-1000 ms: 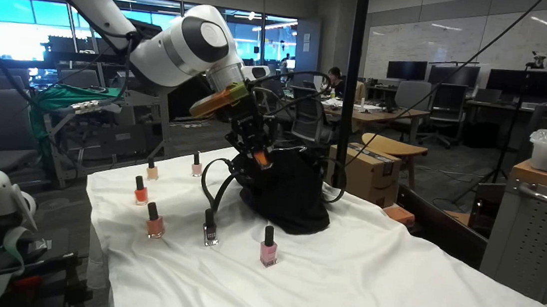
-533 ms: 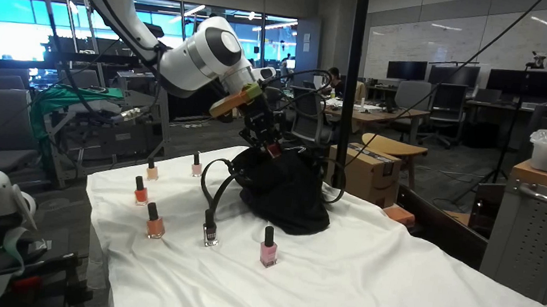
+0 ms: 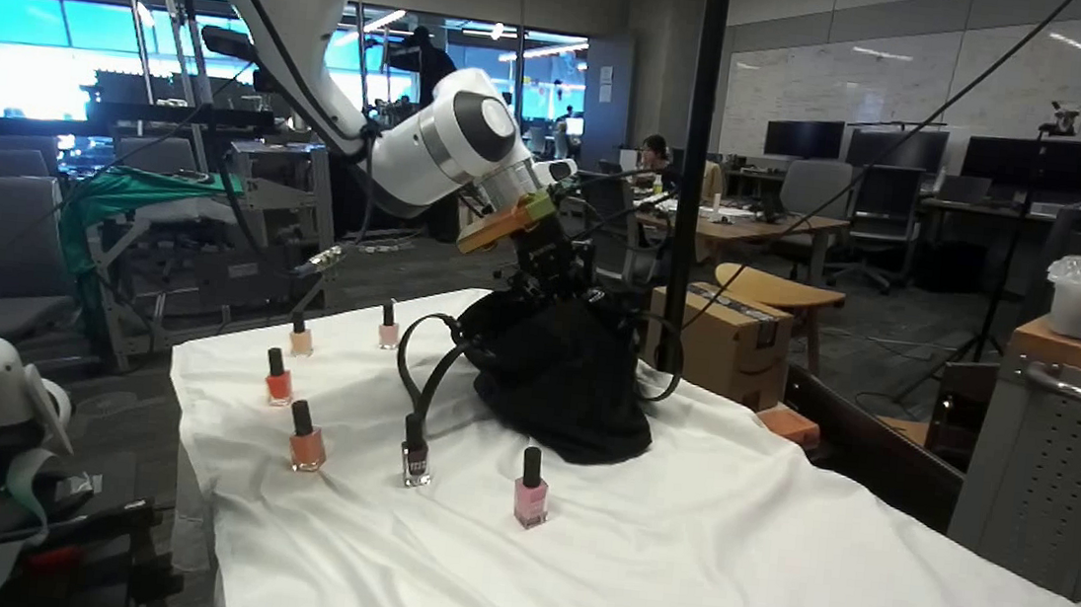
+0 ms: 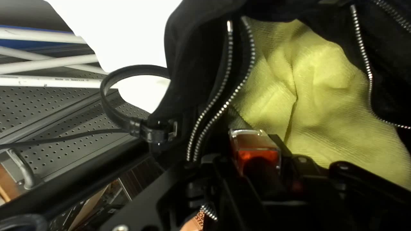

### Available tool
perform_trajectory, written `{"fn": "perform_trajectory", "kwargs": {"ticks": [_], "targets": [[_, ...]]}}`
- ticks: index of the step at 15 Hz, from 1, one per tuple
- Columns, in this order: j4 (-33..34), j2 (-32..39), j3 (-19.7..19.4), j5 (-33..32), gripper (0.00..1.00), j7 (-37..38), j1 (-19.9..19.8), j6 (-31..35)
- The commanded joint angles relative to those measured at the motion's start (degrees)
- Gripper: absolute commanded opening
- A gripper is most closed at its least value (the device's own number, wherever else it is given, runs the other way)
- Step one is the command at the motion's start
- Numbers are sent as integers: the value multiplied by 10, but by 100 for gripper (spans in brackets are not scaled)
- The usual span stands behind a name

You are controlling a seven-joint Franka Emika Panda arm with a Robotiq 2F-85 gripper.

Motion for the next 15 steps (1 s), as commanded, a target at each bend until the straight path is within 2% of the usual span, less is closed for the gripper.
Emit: {"fn": "perform_trajectory", "kwargs": {"ticks": [1,5,9,15], "targets": [[67,41,-7,26,71,-14,4,-19],[71,39,-3,56,98,-26,0,-31],[18,-8,8,112,100,-60,-9,-36],[-123,-142,22,207,100,-111,-29,-36]]}}
